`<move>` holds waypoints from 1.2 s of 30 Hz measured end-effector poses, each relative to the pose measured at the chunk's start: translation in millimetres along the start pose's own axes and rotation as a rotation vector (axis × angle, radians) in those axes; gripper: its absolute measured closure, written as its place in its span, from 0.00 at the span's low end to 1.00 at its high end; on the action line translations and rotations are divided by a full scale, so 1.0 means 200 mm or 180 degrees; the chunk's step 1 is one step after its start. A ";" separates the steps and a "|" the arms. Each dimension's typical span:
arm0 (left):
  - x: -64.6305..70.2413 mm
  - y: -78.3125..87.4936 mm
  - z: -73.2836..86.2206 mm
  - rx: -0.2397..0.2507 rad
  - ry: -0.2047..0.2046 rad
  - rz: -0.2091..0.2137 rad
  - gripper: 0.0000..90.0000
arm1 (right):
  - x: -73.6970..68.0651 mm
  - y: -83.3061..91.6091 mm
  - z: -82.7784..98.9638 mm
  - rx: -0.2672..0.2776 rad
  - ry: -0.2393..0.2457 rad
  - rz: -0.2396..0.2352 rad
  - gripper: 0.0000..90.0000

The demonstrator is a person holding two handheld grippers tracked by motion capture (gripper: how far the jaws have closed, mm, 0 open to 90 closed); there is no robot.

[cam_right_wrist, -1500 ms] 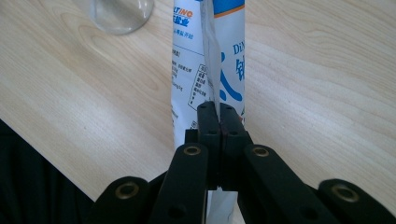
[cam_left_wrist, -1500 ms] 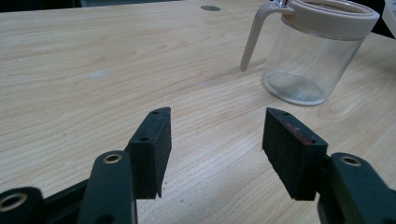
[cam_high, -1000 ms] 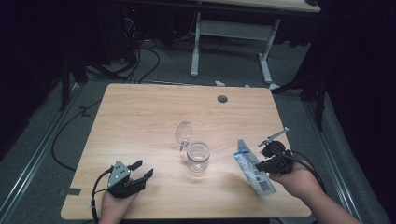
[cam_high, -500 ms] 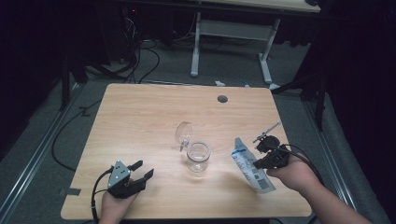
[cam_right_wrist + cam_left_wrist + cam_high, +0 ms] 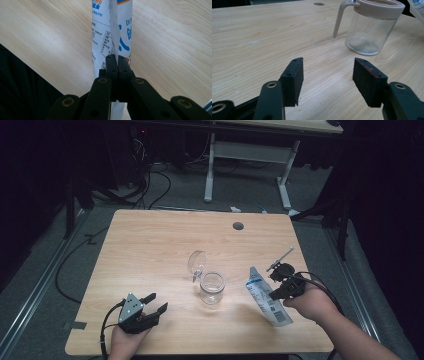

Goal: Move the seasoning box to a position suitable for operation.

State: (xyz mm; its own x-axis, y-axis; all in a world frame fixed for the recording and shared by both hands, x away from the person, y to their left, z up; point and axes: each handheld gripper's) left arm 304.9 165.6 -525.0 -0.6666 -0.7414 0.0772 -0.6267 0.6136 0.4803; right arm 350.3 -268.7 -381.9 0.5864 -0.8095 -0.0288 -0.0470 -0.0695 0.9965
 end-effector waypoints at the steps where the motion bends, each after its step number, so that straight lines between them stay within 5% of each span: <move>1: 0.00 0.00 0.00 -0.0004 -0.0010 0.0002 0.47 | 0.00 0.00 0.00 0.0002 0.0008 0.0000 1.00; 9: 0.09 -0.02 -0.01 0.0080 -0.0150 0.0073 0.47 | -0.01 0.01 0.00 -0.0041 -0.0071 0.0017 1.00; 16: 0.24 -0.11 -0.05 -0.0066 -0.0420 0.0279 0.44 | -0.02 0.04 -0.02 0.0066 -0.0051 0.0011 1.00; 36: 0.51 -0.33 -0.19 -0.0003 -0.0528 0.0773 0.44 | -0.09 0.09 -0.08 0.0128 -0.0016 0.0020 1.00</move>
State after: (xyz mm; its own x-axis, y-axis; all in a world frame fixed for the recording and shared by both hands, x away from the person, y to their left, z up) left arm 293.7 40.0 -515.6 -0.8541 -0.5181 0.0463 -0.4403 0.7674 0.4660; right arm 351.9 -244.8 -362.4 0.5820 -0.8129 -0.0232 -0.0831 -0.0878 0.9927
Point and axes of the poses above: each handheld gripper's, and its own axes: y roughly backward along the jaws, z roughly out of its underside, x roughly to its right, and after that the axes turned 6 degrees about -x, right-handed
